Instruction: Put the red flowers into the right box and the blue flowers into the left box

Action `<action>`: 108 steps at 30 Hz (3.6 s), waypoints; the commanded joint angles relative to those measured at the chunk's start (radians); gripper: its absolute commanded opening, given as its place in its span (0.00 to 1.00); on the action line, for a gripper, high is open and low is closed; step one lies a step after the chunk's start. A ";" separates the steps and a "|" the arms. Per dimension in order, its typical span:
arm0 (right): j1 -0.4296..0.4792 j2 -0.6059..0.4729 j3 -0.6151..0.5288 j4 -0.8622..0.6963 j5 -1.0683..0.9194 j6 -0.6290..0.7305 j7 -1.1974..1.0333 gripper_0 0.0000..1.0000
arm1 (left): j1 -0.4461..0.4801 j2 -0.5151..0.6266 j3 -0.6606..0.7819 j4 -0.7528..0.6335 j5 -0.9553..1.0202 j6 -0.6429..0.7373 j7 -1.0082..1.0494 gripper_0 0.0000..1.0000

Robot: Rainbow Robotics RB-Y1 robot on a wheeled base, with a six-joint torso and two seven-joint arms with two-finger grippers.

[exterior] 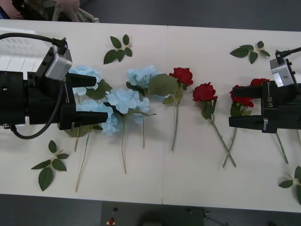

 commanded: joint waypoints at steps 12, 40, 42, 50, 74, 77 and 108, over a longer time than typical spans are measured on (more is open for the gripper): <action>0.006 -0.052 -0.159 0.009 0.210 0.200 -0.923 1.00 | 0.092 0.098 0.213 0.337 0.193 0.299 0.426 1.00; -0.592 0.060 0.329 0.509 1.289 0.358 -1.006 1.00 | -0.571 -0.428 -0.391 1.124 -0.660 0.244 0.687 1.00; -0.604 0.062 0.338 0.558 1.289 0.341 -0.965 1.00 | -0.593 -0.459 -0.420 1.161 -0.686 0.233 0.687 1.00; -0.655 0.062 0.540 0.665 1.278 0.174 -0.926 1.00 | -0.636 -0.579 -0.440 1.293 -0.811 0.165 0.684 1.00; -0.725 0.149 0.789 0.814 1.272 0.009 -0.933 1.00 | -0.646 -0.428 -0.416 1.109 -0.860 0.218 0.688 0.00; -0.730 0.154 0.803 0.823 1.263 -0.009 -0.936 1.00 | -0.668 -0.327 -0.356 1.000 -0.851 0.371 0.684 0.00; -0.805 0.126 0.714 0.903 1.020 -0.030 -0.934 0.00 | -0.513 -0.121 -0.338 1.227 -1.255 0.064 0.507 1.00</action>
